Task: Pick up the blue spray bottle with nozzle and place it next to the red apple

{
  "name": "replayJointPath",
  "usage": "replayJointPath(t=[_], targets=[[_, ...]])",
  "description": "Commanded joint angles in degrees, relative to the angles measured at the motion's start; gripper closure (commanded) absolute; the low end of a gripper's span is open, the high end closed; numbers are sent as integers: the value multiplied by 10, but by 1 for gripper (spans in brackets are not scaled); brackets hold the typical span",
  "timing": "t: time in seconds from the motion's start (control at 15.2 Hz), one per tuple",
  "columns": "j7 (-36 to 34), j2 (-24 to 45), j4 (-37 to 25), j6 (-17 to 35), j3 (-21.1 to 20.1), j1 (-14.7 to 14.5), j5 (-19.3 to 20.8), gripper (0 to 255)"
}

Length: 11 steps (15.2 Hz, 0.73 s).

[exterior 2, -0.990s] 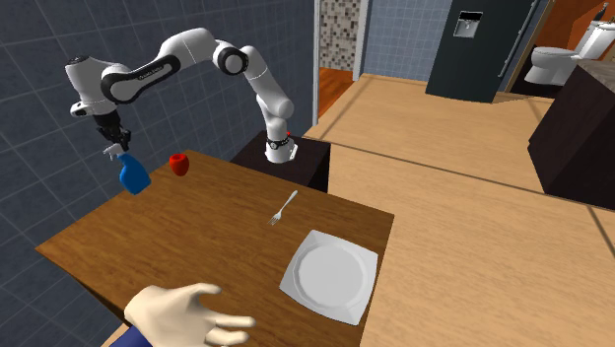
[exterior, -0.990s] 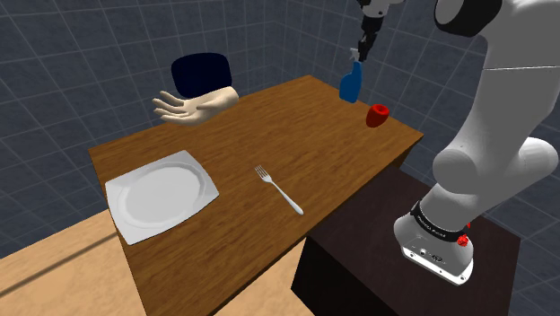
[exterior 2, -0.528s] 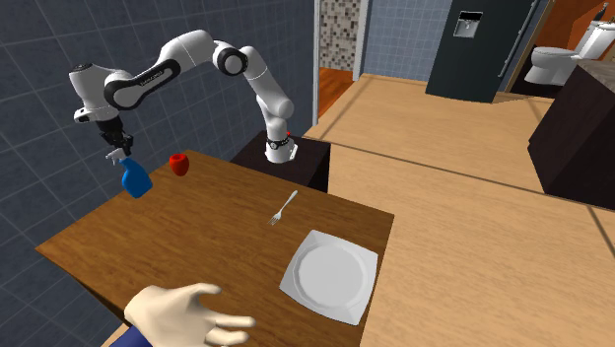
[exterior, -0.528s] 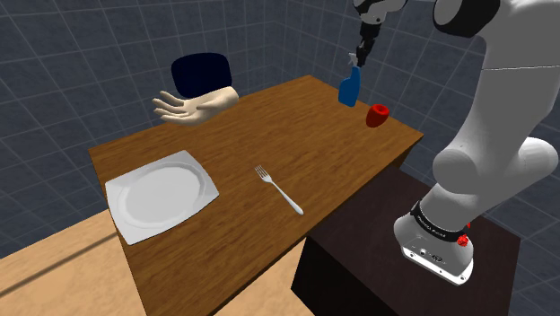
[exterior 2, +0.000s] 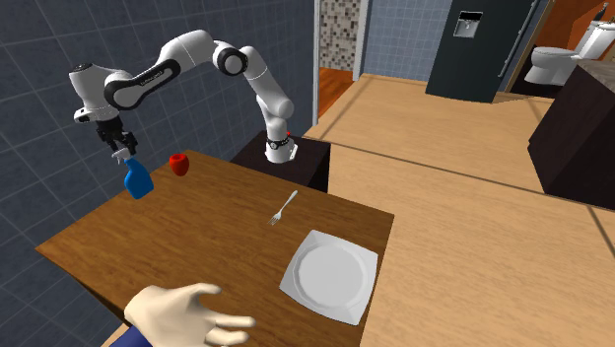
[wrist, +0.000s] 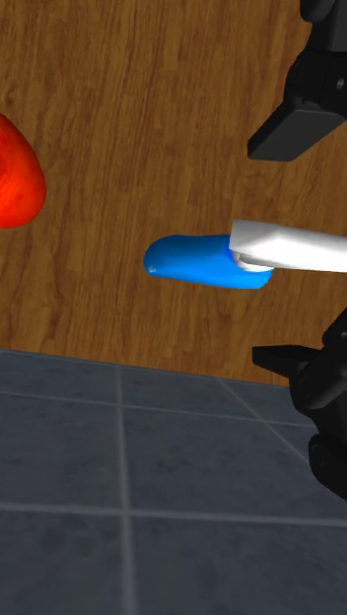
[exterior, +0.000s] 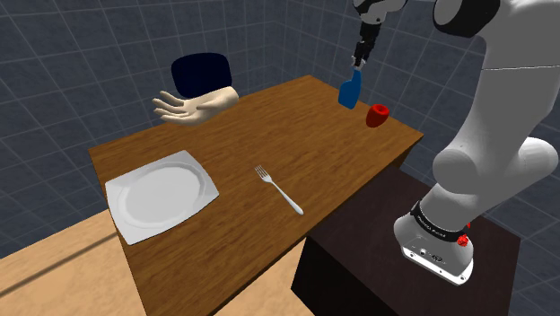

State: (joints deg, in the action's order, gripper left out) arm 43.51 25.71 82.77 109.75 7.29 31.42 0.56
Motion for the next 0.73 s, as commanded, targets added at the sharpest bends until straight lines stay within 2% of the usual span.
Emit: replayJointPath(t=[0.0,0.07,0.33,0.66], targets=[[0,0,0,0,0,0,0,0],[0,0,0,0,0,0,0,0],[0,-8,-61,-69,0,-1,1,0],[0,-8,-61,-69,0,-1,1,0]])
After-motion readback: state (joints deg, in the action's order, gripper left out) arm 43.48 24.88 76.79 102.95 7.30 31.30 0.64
